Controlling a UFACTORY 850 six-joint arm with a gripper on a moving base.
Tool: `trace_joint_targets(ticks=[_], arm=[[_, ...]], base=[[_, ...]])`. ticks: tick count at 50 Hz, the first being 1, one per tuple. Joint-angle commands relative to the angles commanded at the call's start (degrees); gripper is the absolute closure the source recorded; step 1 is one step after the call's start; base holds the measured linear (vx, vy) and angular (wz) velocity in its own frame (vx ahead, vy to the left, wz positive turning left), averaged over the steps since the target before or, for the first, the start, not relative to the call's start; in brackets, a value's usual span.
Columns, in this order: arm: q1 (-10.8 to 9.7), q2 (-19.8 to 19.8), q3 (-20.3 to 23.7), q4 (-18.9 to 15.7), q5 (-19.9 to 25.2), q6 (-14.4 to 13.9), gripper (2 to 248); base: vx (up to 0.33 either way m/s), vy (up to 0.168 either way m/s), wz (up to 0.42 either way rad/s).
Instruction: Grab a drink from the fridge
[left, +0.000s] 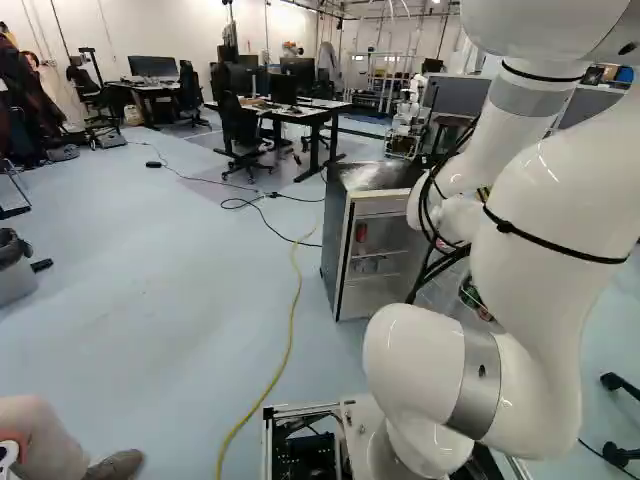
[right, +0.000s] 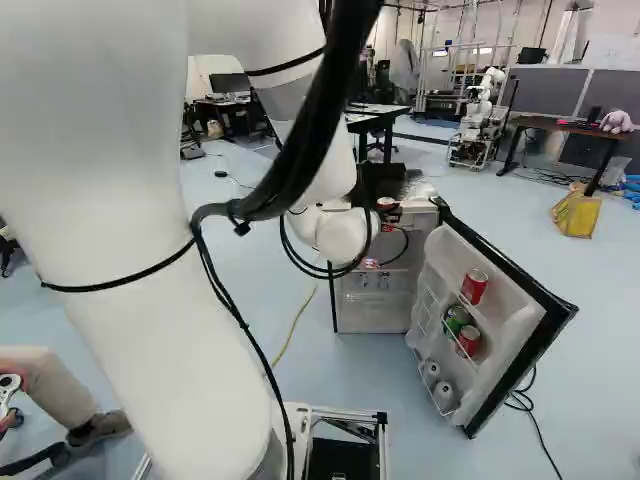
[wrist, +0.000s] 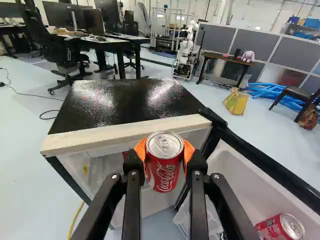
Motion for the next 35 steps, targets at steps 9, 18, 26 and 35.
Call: trace_joint_targets(ticks=[9,18,26,35], arm=[[0.30,-0.74,-0.81,0.44,-0.66,0.00,157],[0.59,-0.64,-1.55,0.82,-1.08,0.00,157],[0.85,-0.19,-2.19,1.11,-1.37,0.00,157],[1.13,0.33,-2.94,1.43,-1.69,0.00,157]], base=[[0.000,0.000,0.000],[0.000,0.000,0.000],[0.000,0.000,0.000],[0.000,0.000,0.000]])
